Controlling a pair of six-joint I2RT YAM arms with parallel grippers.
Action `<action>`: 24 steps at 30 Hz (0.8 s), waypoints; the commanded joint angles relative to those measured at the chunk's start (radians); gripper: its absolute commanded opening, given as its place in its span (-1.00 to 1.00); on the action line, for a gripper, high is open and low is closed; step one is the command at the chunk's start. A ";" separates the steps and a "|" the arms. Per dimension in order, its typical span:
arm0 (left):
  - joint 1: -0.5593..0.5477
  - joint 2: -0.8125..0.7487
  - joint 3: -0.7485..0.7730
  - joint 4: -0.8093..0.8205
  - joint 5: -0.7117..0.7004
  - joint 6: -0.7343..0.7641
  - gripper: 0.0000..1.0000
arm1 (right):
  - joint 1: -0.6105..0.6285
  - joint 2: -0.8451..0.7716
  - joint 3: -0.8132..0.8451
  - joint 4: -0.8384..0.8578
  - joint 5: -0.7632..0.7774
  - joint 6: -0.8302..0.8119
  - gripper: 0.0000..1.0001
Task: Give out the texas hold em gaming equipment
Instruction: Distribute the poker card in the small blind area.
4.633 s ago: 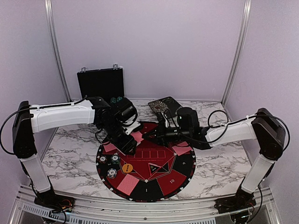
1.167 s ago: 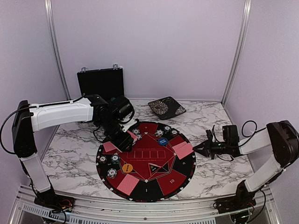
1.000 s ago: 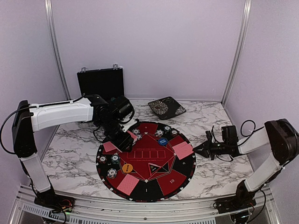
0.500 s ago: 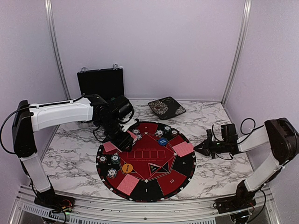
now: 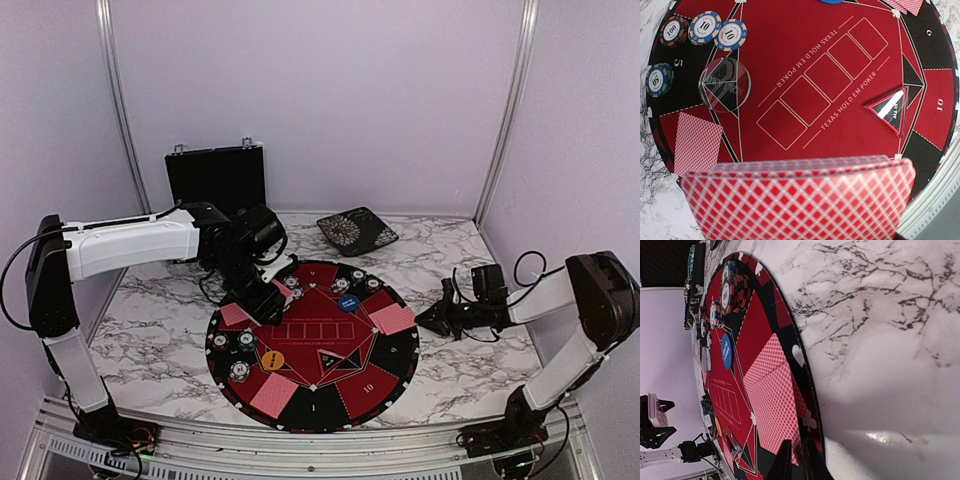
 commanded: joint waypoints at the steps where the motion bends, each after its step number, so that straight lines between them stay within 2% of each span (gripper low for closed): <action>1: 0.005 -0.013 0.014 0.006 0.017 0.012 -0.21 | 0.013 0.003 0.052 -0.057 0.047 -0.043 -0.82; 13: 0.005 -0.011 0.014 0.008 0.027 0.014 -0.21 | 0.082 -0.046 0.121 -0.260 0.224 -0.124 -0.58; 24: 0.006 -0.019 0.006 0.008 0.044 0.012 -0.21 | 0.111 -0.148 0.149 -0.345 0.293 -0.136 -0.17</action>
